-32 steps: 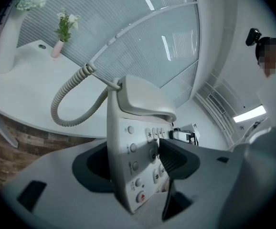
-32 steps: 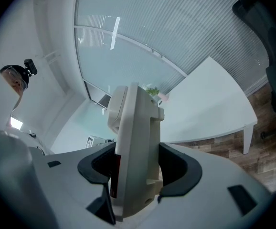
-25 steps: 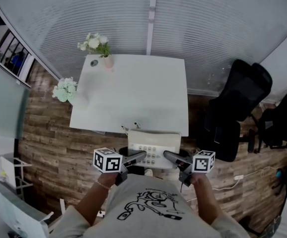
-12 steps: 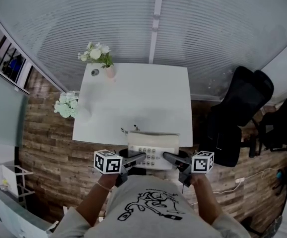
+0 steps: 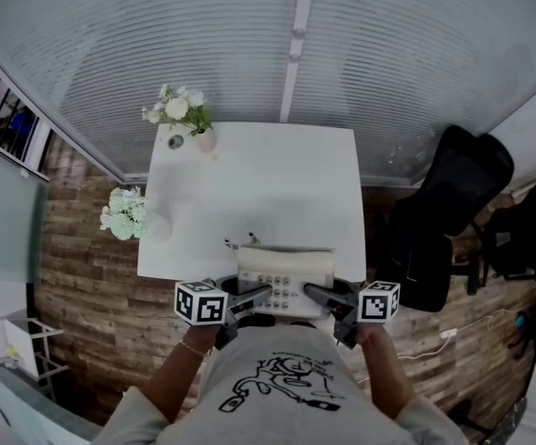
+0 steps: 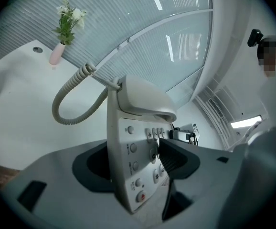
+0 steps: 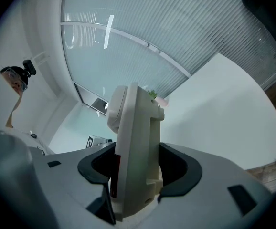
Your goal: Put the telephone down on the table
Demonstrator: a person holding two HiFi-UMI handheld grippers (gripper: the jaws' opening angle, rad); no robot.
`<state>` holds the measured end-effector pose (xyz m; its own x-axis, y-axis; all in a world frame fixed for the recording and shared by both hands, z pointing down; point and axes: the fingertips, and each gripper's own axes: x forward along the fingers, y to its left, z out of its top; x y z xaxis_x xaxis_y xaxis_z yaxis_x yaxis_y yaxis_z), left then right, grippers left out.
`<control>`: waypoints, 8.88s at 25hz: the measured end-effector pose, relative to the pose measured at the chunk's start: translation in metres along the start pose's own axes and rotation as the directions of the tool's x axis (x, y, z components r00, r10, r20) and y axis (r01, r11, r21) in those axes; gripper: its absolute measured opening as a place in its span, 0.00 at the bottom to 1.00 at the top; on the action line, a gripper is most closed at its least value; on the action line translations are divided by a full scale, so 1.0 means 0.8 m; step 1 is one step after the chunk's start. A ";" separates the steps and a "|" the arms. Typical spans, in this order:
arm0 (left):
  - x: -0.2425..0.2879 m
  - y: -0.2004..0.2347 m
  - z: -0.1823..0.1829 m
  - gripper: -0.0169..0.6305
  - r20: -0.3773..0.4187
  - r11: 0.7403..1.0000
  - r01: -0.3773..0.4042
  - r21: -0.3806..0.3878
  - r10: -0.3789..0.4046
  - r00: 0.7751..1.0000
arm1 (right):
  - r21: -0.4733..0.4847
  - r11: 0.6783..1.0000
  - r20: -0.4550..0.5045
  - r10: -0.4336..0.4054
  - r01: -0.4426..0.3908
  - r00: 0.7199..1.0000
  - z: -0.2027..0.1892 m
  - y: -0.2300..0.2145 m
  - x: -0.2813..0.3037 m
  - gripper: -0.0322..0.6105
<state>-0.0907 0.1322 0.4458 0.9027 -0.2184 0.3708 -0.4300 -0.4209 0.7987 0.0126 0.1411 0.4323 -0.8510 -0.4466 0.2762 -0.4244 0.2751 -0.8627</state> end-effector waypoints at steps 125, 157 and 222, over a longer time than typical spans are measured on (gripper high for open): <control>0.178 0.160 0.121 0.45 -0.078 0.989 -0.030 -0.142 0.019 0.997 | 0.127 0.992 -0.090 -0.003 0.014 0.996 0.154 -0.217 0.060 0.47; 0.216 0.226 0.064 0.46 -0.133 0.967 -0.100 -0.235 0.070 0.989 | 0.219 0.973 -0.204 -0.022 0.067 0.979 0.106 -0.300 0.077 0.47; 0.222 0.251 0.055 0.59 -0.105 0.882 -0.457 -0.113 0.447 0.889 | 0.247 0.950 -0.219 -0.138 0.192 0.966 0.099 -0.331 0.078 0.48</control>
<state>-0.0176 -0.0299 0.6511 0.6120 -0.2891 0.7361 -0.7897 -0.1723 0.5889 0.0962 -0.0271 0.6445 -0.8309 -0.2830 0.4790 -0.4902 -0.0346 -0.8709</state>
